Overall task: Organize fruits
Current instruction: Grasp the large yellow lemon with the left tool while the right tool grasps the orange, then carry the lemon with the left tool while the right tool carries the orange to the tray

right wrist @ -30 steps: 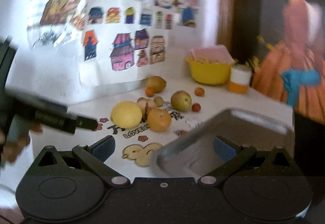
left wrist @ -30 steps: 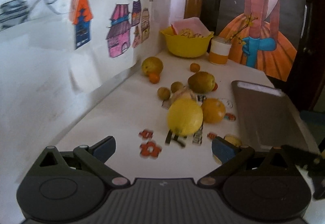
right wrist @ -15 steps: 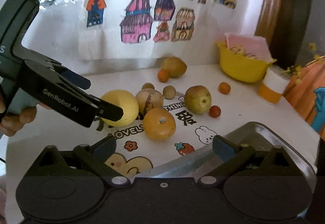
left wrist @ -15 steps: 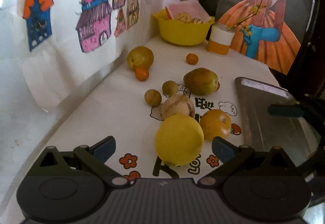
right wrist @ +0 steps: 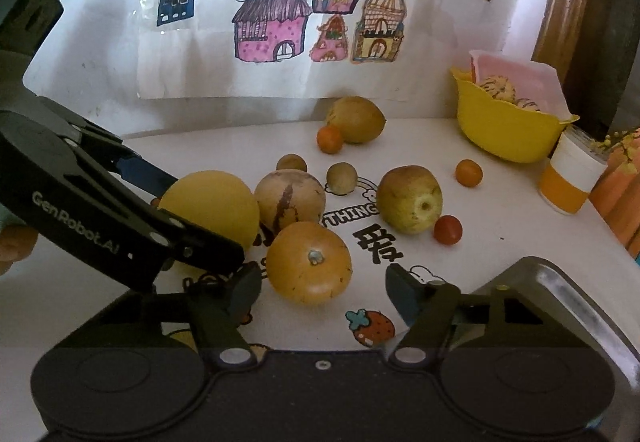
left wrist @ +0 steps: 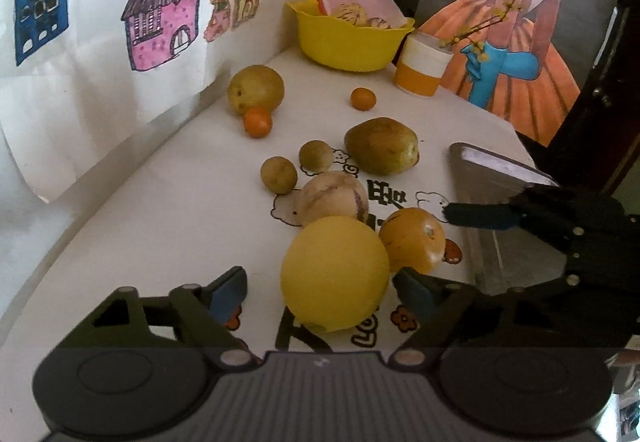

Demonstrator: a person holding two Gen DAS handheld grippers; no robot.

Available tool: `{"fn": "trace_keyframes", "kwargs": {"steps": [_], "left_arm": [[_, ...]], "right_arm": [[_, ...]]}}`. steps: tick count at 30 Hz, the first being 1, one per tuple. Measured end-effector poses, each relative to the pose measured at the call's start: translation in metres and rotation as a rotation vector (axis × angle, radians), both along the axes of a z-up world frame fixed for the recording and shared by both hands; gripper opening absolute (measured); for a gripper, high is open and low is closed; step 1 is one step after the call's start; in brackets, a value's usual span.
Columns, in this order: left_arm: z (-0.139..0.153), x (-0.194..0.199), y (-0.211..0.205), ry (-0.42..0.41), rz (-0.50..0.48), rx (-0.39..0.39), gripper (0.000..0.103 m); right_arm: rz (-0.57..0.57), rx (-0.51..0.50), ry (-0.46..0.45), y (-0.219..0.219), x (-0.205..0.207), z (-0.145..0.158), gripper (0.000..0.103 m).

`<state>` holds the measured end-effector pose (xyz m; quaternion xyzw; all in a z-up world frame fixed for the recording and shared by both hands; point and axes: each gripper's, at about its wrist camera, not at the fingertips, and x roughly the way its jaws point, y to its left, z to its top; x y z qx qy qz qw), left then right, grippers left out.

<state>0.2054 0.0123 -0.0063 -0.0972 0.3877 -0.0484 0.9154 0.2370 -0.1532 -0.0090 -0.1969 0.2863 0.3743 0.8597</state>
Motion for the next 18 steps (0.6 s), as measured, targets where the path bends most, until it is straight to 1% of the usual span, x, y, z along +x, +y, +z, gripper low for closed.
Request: {"fn": "trace_keyframes", "kwargs": {"steps": [2, 5, 7, 9, 11, 18], "left_arm": [[0.000, 0.001, -0.001, 0.004, -0.004, -0.002, 0.076], [-0.001, 0.003, 0.000, 0.003, -0.010, -0.019, 0.073], [-0.002, 0.002, 0.000, -0.005, -0.016, -0.022, 0.072], [-0.003, 0.002, 0.000, -0.010, -0.021, -0.026, 0.069], [-0.003, 0.002, 0.000, -0.012, -0.027, -0.032, 0.061], [-0.002, 0.001, 0.000, -0.014, -0.022, -0.041, 0.059]], "right_arm": [[0.010, 0.001, -0.006, 0.002, 0.000, 0.000, 0.064], [0.019, -0.012, -0.011, 0.006, 0.001, -0.001, 0.061], [0.020, -0.017, 0.006, 0.009, 0.004, -0.003, 0.055], [0.022, -0.010, 0.024, 0.011, 0.006, -0.003, 0.050], [0.017, -0.003, 0.033, 0.011, 0.008, -0.003, 0.049], [0.000, 0.006, 0.040, 0.010, 0.006, -0.004, 0.047]]}}
